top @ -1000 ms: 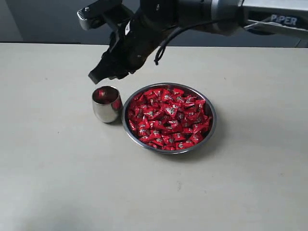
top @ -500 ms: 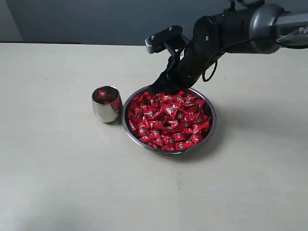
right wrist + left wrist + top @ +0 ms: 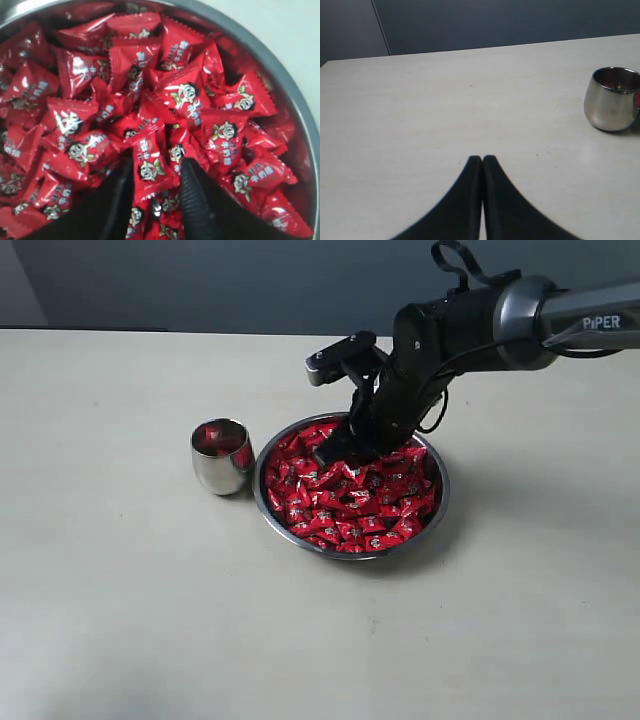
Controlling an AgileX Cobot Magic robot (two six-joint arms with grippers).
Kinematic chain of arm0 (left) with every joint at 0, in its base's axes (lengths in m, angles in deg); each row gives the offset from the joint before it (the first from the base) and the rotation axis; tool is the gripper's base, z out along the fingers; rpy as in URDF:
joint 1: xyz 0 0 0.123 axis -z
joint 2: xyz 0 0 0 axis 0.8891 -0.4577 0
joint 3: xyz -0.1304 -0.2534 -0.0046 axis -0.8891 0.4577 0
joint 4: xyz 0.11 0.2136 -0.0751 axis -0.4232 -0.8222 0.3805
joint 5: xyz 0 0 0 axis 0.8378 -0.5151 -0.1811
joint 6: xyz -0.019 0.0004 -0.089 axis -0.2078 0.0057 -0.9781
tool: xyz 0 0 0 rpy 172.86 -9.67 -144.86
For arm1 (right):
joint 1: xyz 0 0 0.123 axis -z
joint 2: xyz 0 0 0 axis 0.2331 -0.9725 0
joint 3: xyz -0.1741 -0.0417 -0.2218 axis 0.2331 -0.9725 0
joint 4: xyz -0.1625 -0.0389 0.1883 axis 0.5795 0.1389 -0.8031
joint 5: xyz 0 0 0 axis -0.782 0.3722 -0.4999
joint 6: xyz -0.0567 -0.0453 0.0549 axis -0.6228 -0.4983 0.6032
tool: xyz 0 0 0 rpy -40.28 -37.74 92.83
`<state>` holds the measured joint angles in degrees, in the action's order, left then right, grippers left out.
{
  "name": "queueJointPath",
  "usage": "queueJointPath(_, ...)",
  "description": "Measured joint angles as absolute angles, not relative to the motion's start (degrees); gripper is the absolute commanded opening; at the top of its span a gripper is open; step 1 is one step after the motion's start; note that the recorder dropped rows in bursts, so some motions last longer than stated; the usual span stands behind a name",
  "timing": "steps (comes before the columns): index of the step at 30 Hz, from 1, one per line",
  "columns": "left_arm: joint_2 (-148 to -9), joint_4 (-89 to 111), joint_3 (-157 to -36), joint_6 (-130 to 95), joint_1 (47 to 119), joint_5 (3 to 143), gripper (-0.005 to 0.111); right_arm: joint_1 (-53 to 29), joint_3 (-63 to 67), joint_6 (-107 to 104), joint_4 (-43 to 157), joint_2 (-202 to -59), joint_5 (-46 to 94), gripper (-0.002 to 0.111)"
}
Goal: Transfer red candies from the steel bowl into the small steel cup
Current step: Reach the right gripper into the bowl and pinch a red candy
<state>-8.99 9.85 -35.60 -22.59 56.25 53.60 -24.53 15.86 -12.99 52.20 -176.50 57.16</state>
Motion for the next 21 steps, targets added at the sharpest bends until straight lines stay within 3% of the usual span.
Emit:
queueJointPath(17, -9.0, 9.9, -35.6, -22.6, 56.3, 53.6, 0.0, -24.5, 15.9, -17.3, 44.8, -176.5, 57.3, 0.032)
queueJointPath(21, -9.0, 9.9, -35.6, -22.6, 56.3, 53.6, 0.0, -24.5, 15.9, -18.2, 44.5, -176.6, 56.7, 0.048)
